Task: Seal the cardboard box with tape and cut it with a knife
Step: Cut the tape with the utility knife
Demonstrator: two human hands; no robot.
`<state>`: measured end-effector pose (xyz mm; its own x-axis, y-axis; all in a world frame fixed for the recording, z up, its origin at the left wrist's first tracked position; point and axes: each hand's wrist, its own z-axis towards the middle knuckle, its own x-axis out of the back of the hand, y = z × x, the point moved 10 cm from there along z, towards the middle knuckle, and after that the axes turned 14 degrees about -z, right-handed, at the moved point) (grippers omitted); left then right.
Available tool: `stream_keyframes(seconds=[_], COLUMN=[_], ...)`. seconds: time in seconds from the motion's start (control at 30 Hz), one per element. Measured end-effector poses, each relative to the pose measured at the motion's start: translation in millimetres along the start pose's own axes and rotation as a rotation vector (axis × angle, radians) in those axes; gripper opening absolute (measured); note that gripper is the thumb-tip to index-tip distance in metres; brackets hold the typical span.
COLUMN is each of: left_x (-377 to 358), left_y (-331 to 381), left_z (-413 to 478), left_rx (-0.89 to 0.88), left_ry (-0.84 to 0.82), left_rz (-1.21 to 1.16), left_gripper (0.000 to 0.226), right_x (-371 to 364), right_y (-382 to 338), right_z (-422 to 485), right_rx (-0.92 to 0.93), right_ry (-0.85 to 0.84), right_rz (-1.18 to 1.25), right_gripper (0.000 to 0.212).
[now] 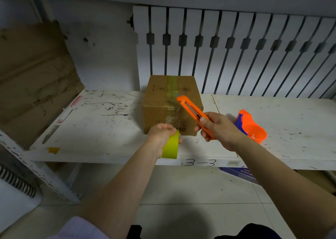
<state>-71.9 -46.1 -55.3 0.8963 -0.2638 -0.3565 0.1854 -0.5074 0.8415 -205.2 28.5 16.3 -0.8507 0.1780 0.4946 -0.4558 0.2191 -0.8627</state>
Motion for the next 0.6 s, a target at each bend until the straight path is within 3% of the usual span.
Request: stream_keyframes(seconds=[0.23, 0.33, 0.43, 0.6], left_x=[-2.0, -5.1, -5.7, -6.6], left_y=[-5.0, -10.4, -15.2, -20.1], left_z=[4.3, 4.9, 6.9, 12.0], left_rx=[0.026, 0.084, 0.119, 0.128], left_ry=[-0.017, -0.020, 0.009, 0.041], left_rz=[-0.063, -0.103, -0.167, -0.223], left_gripper=[0.023, 0.017, 0.028, 0.020], right_x=[9.9, 17.1, 23.1, 29.5], right_y=[0.7, -1.6, -4.1, -6.6], right_z=[2.6, 6.4, 11.8, 19.3], right_rx=[0.022, 0.041, 0.064, 0.074], right_ry=[-0.024, -0.015, -0.019, -0.043], right_rz=[-0.239, -0.367, -0.519, -0.763], right_gripper=[0.018, 0.015, 0.020, 0.030])
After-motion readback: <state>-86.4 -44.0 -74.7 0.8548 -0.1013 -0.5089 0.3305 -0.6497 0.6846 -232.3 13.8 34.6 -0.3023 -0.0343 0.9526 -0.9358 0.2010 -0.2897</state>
